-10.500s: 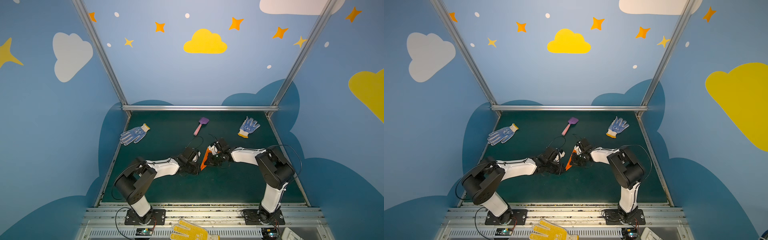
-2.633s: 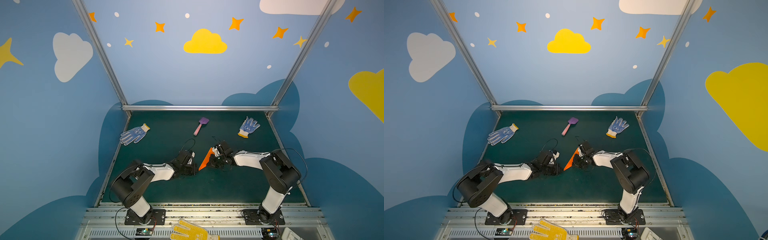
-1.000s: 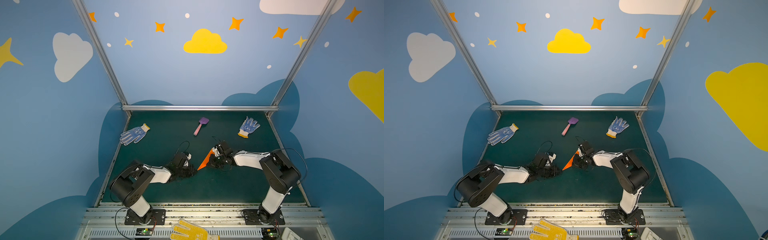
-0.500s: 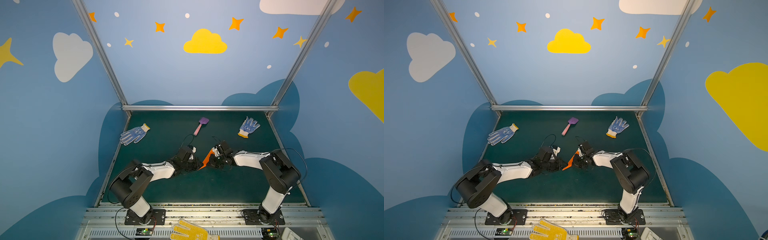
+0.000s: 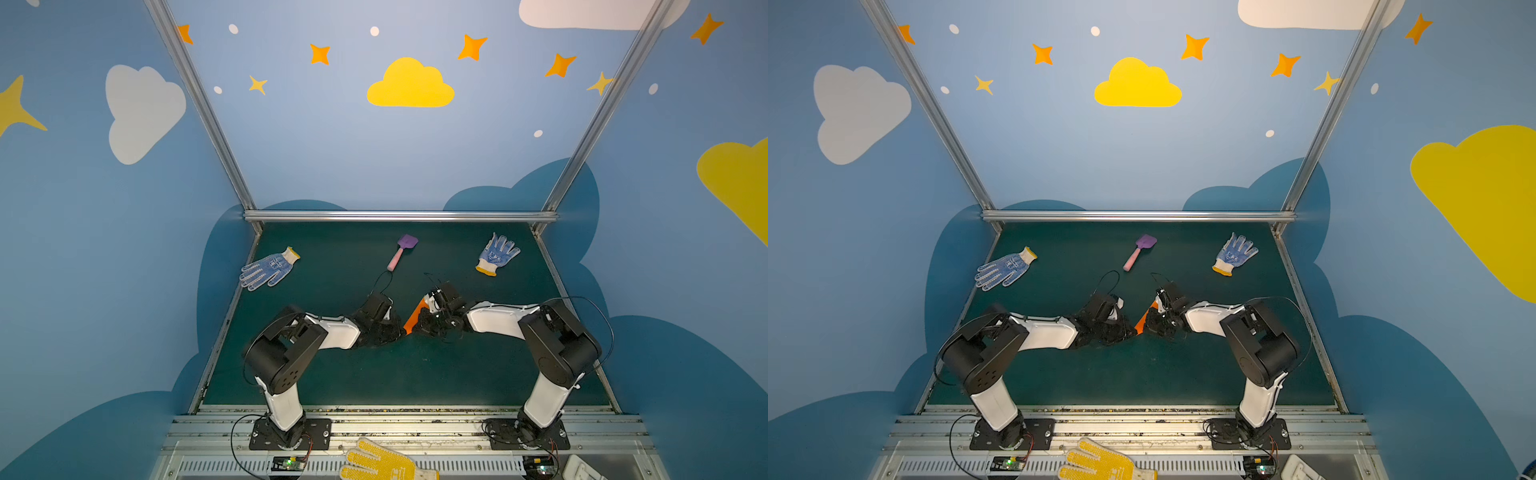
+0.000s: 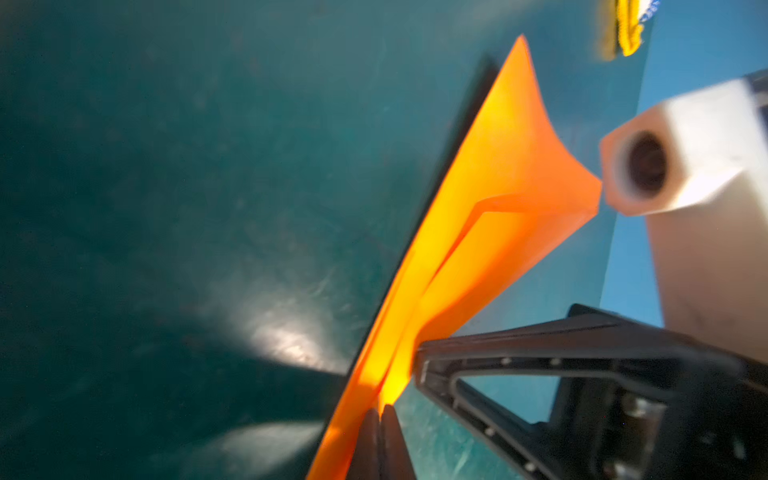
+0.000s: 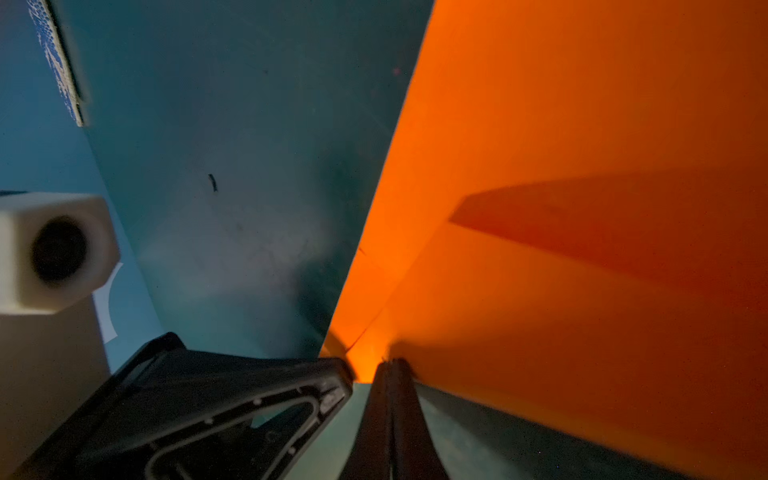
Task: Fold a paper plane with a square sheet of paper (fold left side to right side)
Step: 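Hold the folded paper upright with both grippers, pressing the flap flat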
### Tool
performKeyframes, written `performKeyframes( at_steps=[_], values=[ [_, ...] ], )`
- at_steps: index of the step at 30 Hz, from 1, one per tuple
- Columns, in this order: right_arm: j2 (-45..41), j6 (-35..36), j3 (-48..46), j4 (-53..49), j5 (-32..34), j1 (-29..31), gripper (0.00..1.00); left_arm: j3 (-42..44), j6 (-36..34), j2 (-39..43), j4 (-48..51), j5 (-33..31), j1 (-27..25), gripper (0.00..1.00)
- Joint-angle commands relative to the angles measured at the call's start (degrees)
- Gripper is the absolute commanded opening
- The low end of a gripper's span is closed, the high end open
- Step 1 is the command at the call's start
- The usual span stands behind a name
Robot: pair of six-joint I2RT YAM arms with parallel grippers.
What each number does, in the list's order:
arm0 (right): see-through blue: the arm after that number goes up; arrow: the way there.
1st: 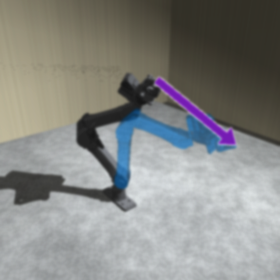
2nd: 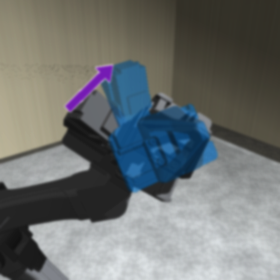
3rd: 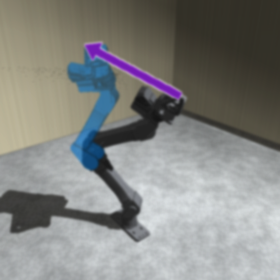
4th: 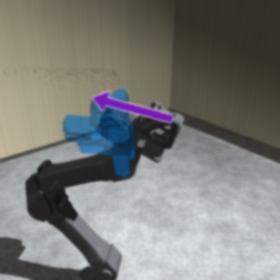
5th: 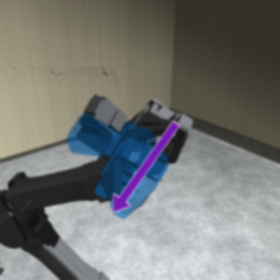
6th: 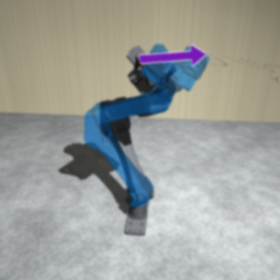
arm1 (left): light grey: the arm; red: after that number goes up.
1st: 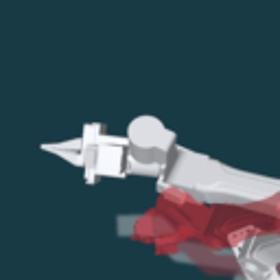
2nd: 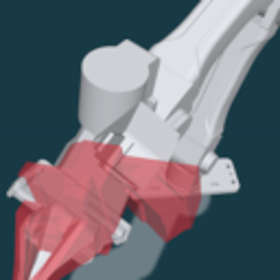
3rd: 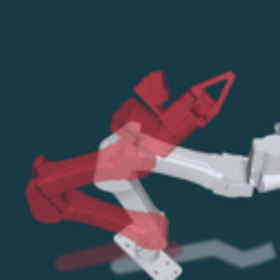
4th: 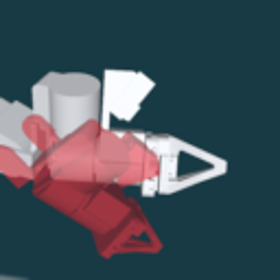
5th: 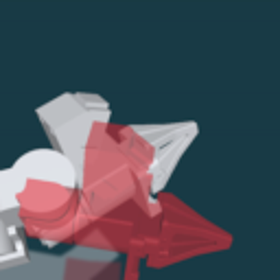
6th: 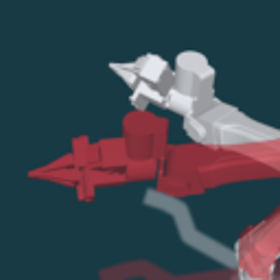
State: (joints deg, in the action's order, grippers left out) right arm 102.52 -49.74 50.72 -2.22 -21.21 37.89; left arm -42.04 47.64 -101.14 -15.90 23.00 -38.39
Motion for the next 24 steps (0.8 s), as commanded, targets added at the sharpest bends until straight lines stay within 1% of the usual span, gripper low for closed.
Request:
performKeyframes(
  at_steps=[1,11,20,24],
  values=[
    [3.4,-0.3,-2.2,-2.8,2.8,0.9,0.00,1.8,0.2,-0.6,1.7,-1.5,0.1,0.03],
    [3.4,-0.5,-2.3,-2.8,2.9,0.9,0.00,6.9,-0.3,2.1,2.1,-2.7,1.2,0.03],
    [3.6,-0.6,-2.5,-2.6,2.9,0.9,0.00,12.7,-1.6,6.3,3.4,-3.6,4.8,0.03],
    [3.6,-0.6,-2.5,-2.5,2.8,0.9,0.00,15.0,-2.4,9.0,3.9,-3.0,5.8,0.03]
  ],
)
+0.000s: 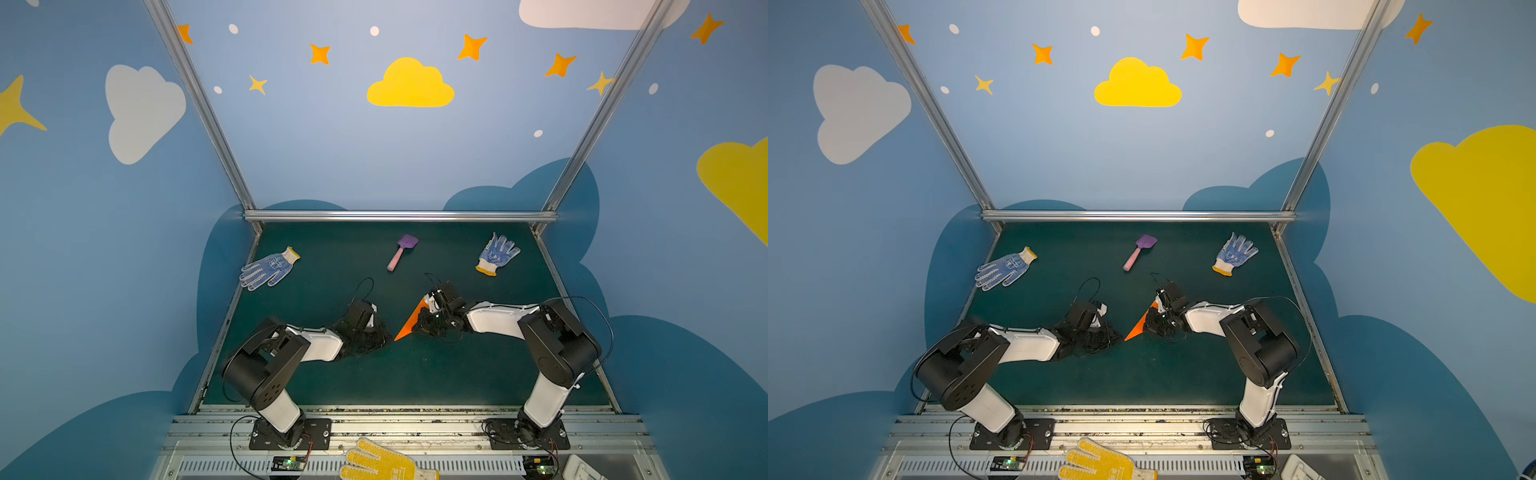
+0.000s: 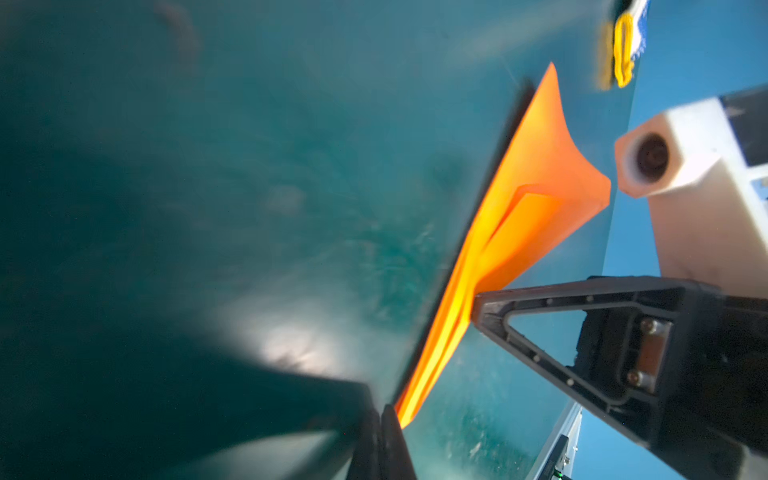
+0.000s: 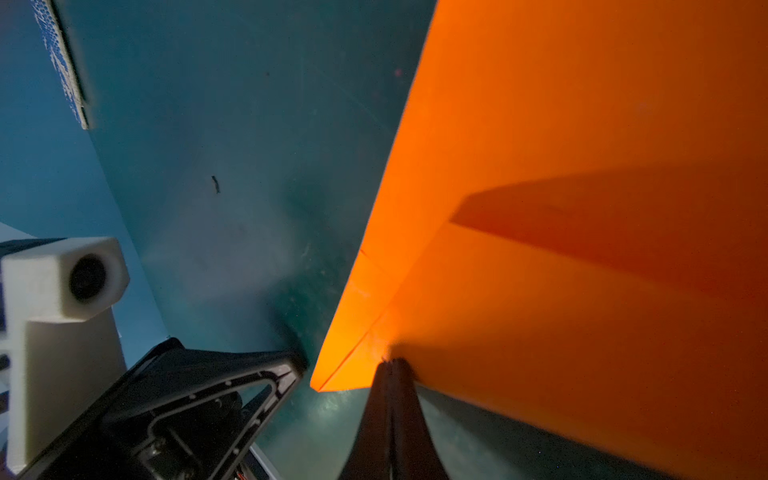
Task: Fold a paper plane with a square sheet of paper (fold left side to right side)
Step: 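Hold the folded paper upright with both grippers, pressing the flap flat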
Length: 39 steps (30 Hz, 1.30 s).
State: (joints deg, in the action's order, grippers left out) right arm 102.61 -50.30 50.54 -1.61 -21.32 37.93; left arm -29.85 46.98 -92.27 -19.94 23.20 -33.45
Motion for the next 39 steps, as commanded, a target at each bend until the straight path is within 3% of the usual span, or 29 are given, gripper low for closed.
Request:
performKeyframes(
  at_steps=[1,10,20,27,32,39],
  values=[
    [3.6,-0.1,-2.4,-3.1,3.0,0.8,0.00,3.1,-1.9,1.2,7.9,-3.0,0.9,0.03],
    [3.7,-0.1,-2.4,-3.1,3.2,0.8,0.00,-4.5,-3.2,5.6,11.4,-1.0,-0.7,0.03],
    [4.1,-0.3,-2.3,-2.7,2.7,0.9,0.00,-14.0,-2.8,-5.9,7.9,1.1,-4.1,0.03],
    [3.8,1.1,-2.2,-1.2,1.2,0.3,0.00,-12.6,-2.7,-10.0,6.6,0.2,-4.4,0.03],
    [1.8,3.7,-4.4,3.1,-1.4,-3.7,0.00,-9.8,-2.2,-11.1,5.4,-1.0,-4.4,0.03],
    [-1.9,7.3,-6.8,1.4,-1.7,-12.2,0.00,-8.3,-1.4,-11.7,3.7,-1.4,-4.4,0.03]
  ],
)
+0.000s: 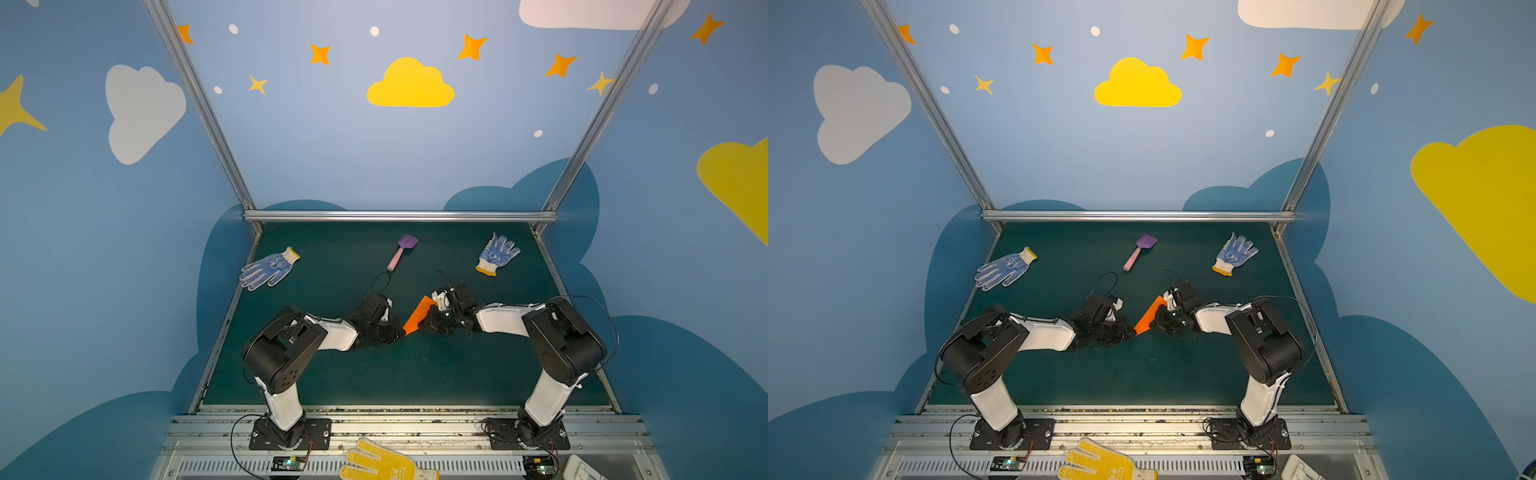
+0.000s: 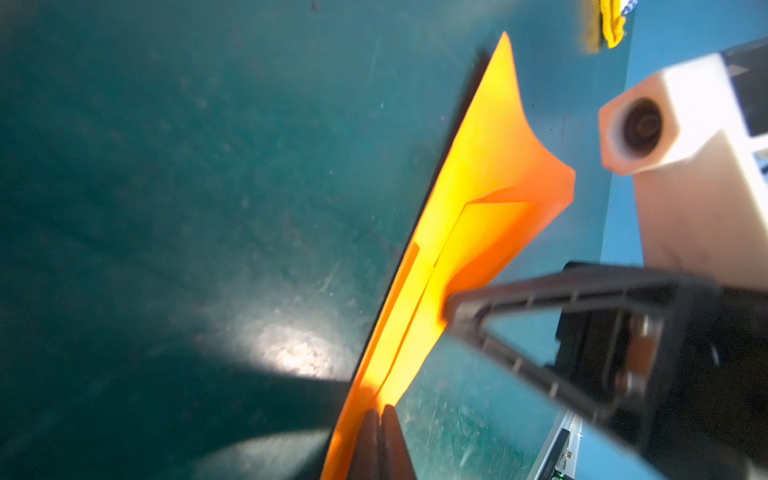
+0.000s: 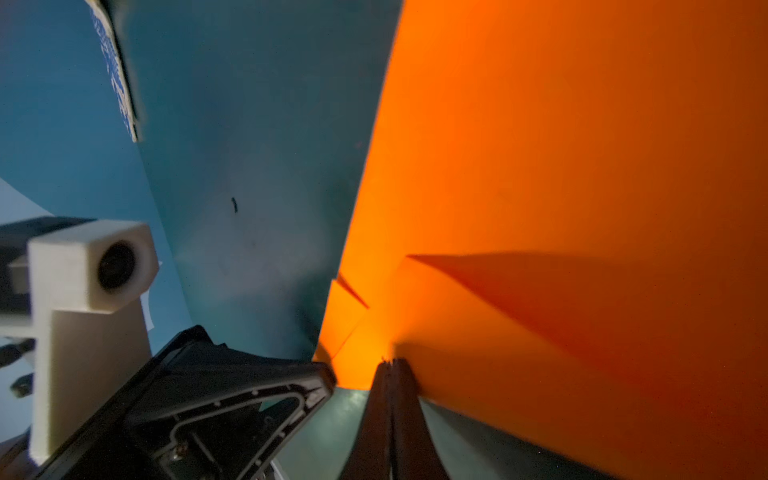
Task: Fold a paper plane with a square sheet of paper (fold left side to right side)
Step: 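Open both grippers and lay the orange paper plane flat on the table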
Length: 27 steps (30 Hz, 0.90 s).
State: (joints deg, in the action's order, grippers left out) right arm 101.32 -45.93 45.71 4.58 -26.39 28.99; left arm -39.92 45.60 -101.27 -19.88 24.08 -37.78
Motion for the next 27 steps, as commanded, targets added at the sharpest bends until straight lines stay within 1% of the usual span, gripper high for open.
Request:
performKeyframes(
  at_steps=[1,10,12,14,15,16,18,20,22,23,27],
  values=[
    [-1.0,3.6,-2.1,-5.4,3.4,-4.6,0.00,1.7,0.0,-2.7,3.6,-2.2,-0.1,0.03],
    [-2.4,7.1,-0.7,-11.4,4.7,-18.3,0.00,1.8,-0.2,-0.9,4.3,-1.8,-0.1,0.03],
    [-3.8,7.2,-0.9,-11.9,4.2,-20.3,0.00,1.2,-0.8,0.8,5.0,-1.3,-0.2,0.03],
    [-5.8,7.3,-1.6,-12.5,3.0,-21.0,0.00,-0.2,-2.2,3.8,7.1,-0.4,-0.2,0.03],
    [-6.6,7.3,-2.1,-12.6,2.3,-21.0,0.00,-1.3,-3.0,5.1,8.7,0.2,-0.1,0.06],
    [-7.7,7.2,-2.8,-12.5,1.5,-20.8,0.00,-2.8,-4.0,6.6,10.8,0.3,-0.2,0.12],
    [-9.2,6.2,-4.6,-11.7,-0.2,-19.9,0.00,-5.7,-5.7,8.9,14.6,0.0,0.0,0.32],
    [-10.5,4.7,-6.5,-10.2,-1.6,-18.4,0.00,-8.8,-7.0,9.7,17.5,0.4,1.1,0.45],
    [-11.4,3.4,-8.0,-8.8,-1.6,-16.1,0.00,-11.6,-7.7,8.7,18.9,1.8,2.7,0.51],
    [-11.6,2.8,-8.5,-8.4,-1.5,-14.8,0.00,-13.1,-7.7,7.4,19.0,3.0,3.7,0.53],
    [-10.8,0.8,-8.8,-6.8,-0.3,-10.2,0.00,-19.8,-9.4,0.2,20.5,9.8,7.3,0.54]
  ],
)
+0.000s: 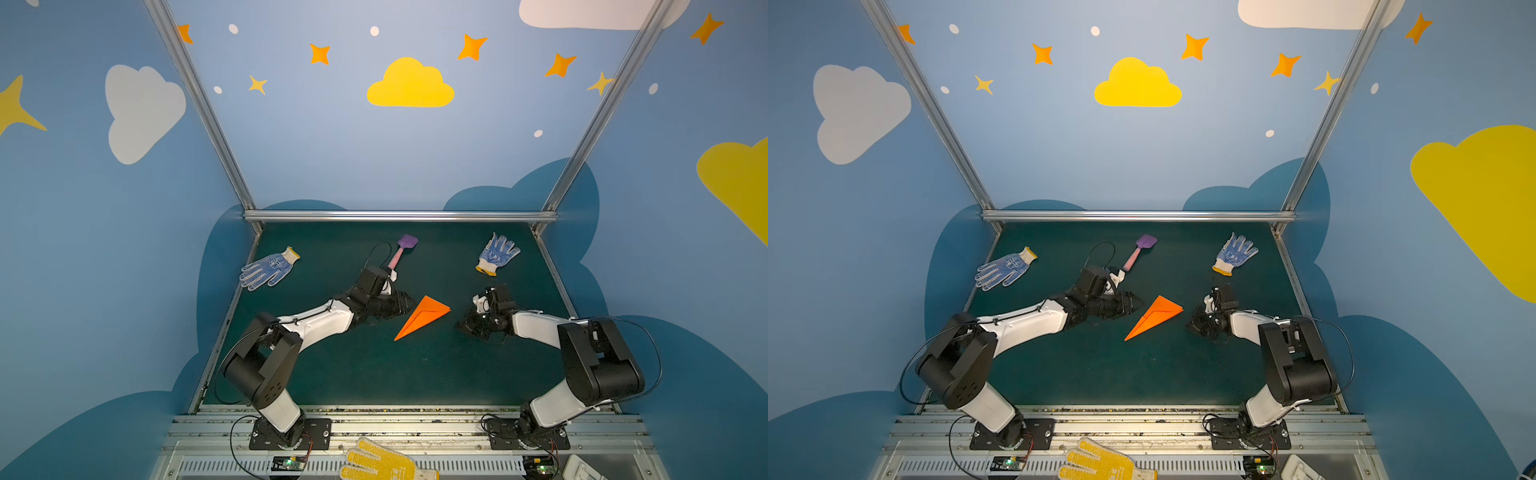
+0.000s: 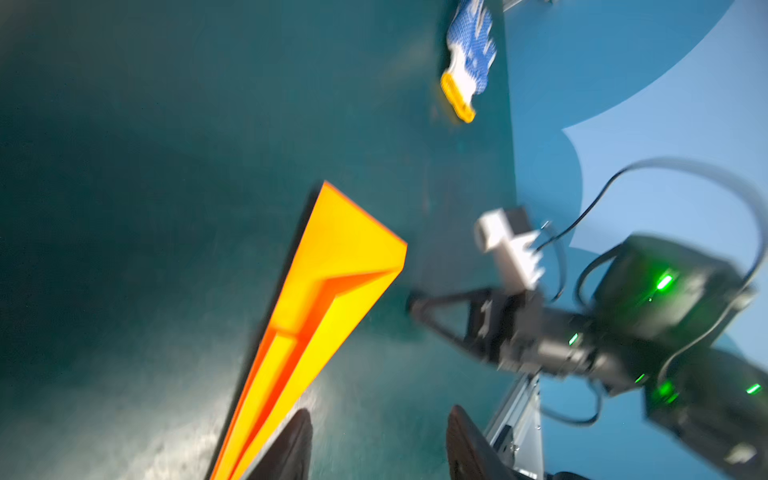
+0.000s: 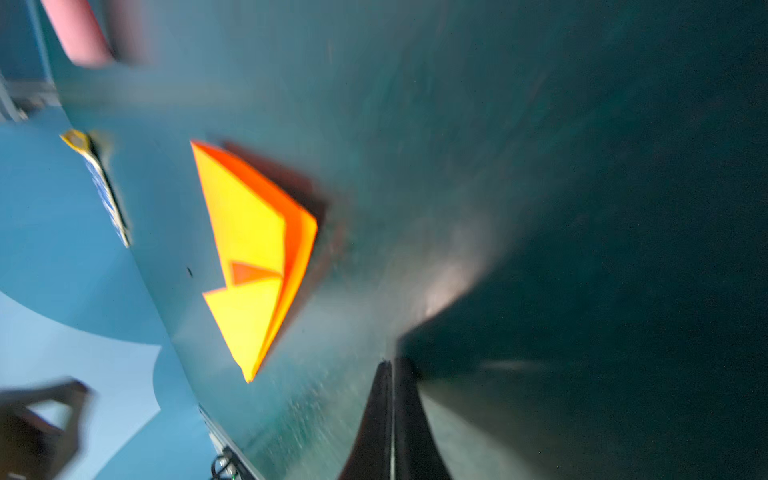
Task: Fold a paper plane with a square sheet of paper (fold left side to right side)
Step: 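Open both grippers and lay the orange paper plane flat on the table, then lift the plane upright by its crease with the left gripper while the right draws back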
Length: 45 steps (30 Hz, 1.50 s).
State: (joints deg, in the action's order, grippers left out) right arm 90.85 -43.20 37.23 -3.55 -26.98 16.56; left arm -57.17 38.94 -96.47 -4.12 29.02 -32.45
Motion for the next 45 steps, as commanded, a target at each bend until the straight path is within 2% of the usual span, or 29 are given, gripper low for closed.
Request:
performKeyframes(
  at_steps=[1,6,13,20,25,30,39,45],
  values=[
    [0.1,-2.3,-0.2,1.7,0.7,3.2,0.00,-4.9,-3.4,-6.8,6.2,6.7,2.8,0.54],
    [3.5,-3.5,-0.1,4.2,0.7,4.6,0.00,-17.6,-7.8,-18.0,14.8,15.4,5.8,0.52],
    [6.8,-3.7,0.8,5.5,0.8,4.7,0.00,-30.3,-13.1,-28.8,25.4,17.8,6.3,0.50],
    [8.4,-3.8,1.0,6.2,0.6,4.8,0.00,-35.8,-15.7,-35.3,30.6,18.9,5.9,0.50],
    [9.7,-3.6,1.0,6.4,0.5,4.8,0.00,-38.4,-19.8,-38.0,35.6,18.7,3.6,0.52],
    [10.9,-3.5,2.7,6.4,0.4,4.8,0.00,-37.8,-20.5,-37.6,34.9,19.6,1.3,0.51],
    [13.0,-2.7,3.7,6.2,-0.1,4.6,0.00,-25.6,-12.2,-27.7,17.2,22.3,1.0,0.44],
    [14.1,-2.7,4.2,6.2,-0.2,4.6,0.00,-19.6,-7.7,-24.6,8.8,21.7,0.9,0.40]
  ],
)
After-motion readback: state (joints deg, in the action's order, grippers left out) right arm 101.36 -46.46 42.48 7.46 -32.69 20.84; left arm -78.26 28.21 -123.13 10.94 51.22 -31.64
